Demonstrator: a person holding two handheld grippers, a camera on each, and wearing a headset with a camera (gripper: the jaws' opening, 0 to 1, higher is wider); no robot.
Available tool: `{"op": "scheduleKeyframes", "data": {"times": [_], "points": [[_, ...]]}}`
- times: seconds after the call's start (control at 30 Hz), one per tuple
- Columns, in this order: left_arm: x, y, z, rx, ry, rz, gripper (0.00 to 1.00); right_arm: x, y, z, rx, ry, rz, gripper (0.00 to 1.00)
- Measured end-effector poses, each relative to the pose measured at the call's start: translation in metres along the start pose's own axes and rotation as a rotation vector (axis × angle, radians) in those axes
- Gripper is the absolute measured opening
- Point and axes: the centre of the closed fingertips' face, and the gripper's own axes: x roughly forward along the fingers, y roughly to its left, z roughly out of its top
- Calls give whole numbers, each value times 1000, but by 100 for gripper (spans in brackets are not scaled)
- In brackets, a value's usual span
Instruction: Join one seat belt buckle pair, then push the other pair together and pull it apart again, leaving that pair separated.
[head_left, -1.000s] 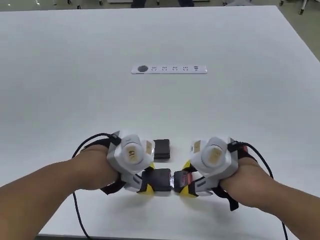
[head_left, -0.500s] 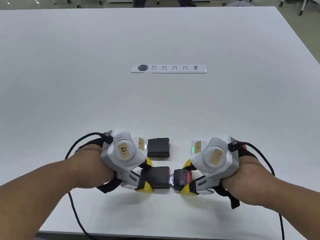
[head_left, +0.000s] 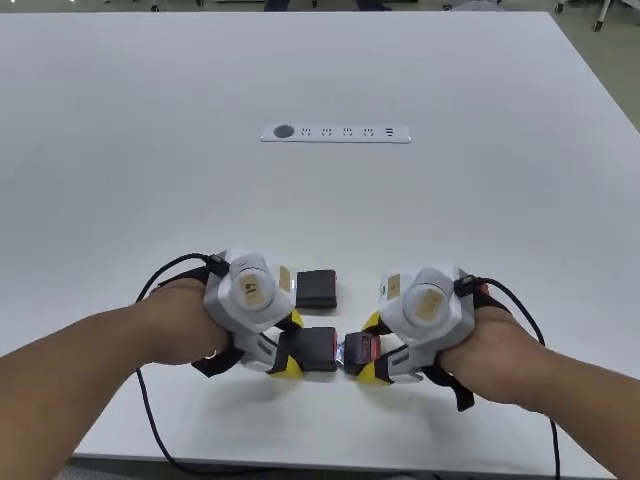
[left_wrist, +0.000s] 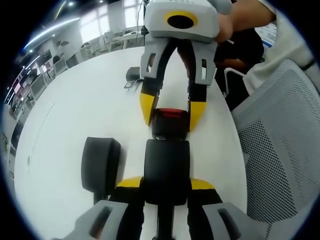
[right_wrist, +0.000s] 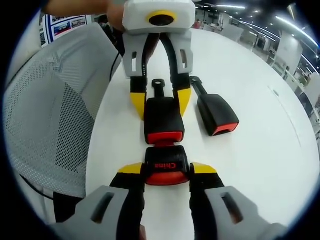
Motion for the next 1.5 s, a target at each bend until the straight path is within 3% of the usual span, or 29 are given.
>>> {"op": "scheduleKeyframes", "data": {"times": [0.17, 0.3, 0.37, 0.4, 0.57, 0.67, 0.73, 0.77, 0.83, 0.97, 1.07, 1.23, 1.33, 1.5], "points": [[0, 1, -1, -14, 5, 0, 34, 1, -1, 0, 8, -8, -4, 34], [-1, 0, -3, -64, 6, 0, 38, -1, -1, 1, 23, -15, -3, 35], [-7, 1, -3, -85, -2, 15, 42, -5, -3, 4, 32, -33, -11, 35], [-11, 1, 2, -99, -29, 19, 42, -10, -3, 7, 35, -42, -17, 36], [-27, 1, 4, -92, -40, 25, 43, -24, -6, 10, 42, -61, -26, 36], [-38, 14, 1, -78, -55, 46, 43, -40, -14, 9, 52, -81, -45, 37], [-46, 22, 8, -71, -67, 70, 43, -48, -24, 5, 52, -96, -59, 37], [-47, 33, 5, -67, -71, 84, 43, -53, -29, 5, 48, -112, -63, 36], [-46, 39, 6, -66, -69, 91, 43, -60, -35, 2, 54, -113, -69, 36], [-45, 54, 7, -38, -52, 108, 44, -71, -60, -13, 46, -91, -106, 37], [-40, 71, 2, 40, -13, 141, 43, -82, -79, -28, 63, -86, -129, 37], [-35, 74, 3, 11, 5, 114, 44, -94, -104, -61, 84, -50, -155, 37], [-31, 81, 3, -10, 3, 112, 44, -99, -105, -69, 93, -28, -154, 38], [-20, 80, 3, -3, 20, 92, 44, -92, -106, -94, 89, 21, -120, 39]]}}
